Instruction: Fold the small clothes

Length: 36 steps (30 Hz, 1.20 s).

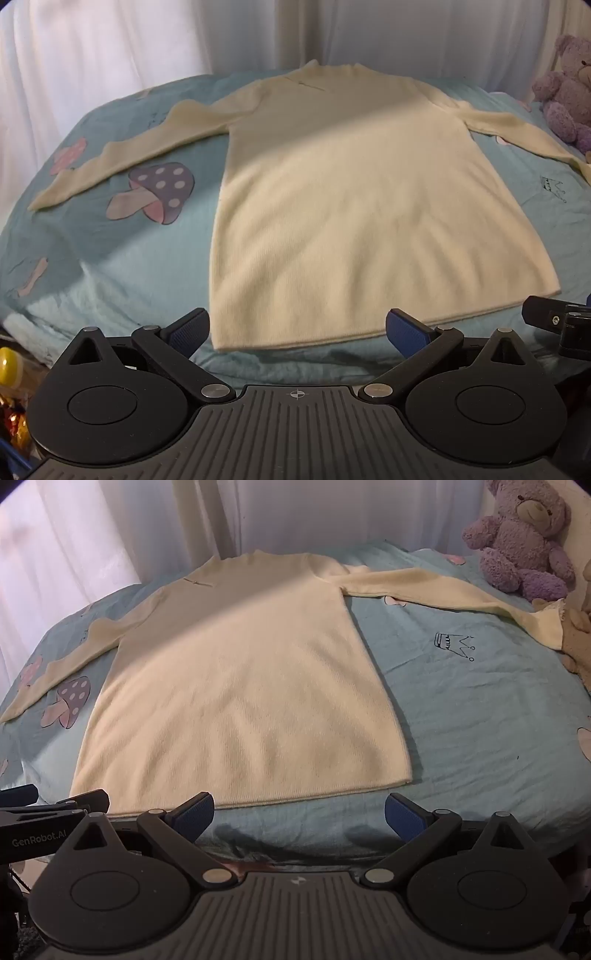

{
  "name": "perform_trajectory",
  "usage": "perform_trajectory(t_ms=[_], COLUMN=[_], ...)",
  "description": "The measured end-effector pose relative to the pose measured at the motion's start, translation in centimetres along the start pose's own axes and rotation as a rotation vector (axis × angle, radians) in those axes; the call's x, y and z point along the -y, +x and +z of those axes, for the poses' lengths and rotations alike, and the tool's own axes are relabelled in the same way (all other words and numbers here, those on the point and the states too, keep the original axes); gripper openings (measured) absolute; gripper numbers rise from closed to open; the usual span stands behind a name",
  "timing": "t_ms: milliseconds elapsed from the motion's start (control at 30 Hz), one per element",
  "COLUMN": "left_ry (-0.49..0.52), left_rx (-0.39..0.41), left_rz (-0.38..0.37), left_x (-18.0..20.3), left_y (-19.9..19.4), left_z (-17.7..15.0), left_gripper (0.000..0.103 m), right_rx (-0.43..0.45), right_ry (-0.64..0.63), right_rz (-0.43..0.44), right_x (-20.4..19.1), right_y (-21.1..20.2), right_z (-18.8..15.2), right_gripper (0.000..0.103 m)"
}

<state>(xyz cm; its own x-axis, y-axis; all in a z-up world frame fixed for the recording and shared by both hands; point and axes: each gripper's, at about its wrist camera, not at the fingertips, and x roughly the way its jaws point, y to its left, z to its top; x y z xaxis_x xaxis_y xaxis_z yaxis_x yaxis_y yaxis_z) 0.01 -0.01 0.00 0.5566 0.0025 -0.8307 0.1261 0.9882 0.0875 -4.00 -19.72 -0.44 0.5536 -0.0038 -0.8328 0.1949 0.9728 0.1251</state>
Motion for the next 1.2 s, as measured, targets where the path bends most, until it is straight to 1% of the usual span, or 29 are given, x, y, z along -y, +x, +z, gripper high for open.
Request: perform_trajectory(t_ms=[800, 1200], left_ry=[-0.004, 0.001], left_rx=[-0.001, -0.016], left_rz=[-0.018, -0.021], left_x=[0.0, -0.1], left_y=[0.7, 1.0], left_z=[0.0, 0.1], left_gripper=[0.103, 0.103], right_rx=[0.004, 0.004], right_ry=[-0.008, -0.004], right_rz=[0.009, 0.011], right_x=[0.1, 0.2], right_y=[0.1, 0.1], right_z=[0.6, 0.9], right_gripper=[0.099, 0.099])
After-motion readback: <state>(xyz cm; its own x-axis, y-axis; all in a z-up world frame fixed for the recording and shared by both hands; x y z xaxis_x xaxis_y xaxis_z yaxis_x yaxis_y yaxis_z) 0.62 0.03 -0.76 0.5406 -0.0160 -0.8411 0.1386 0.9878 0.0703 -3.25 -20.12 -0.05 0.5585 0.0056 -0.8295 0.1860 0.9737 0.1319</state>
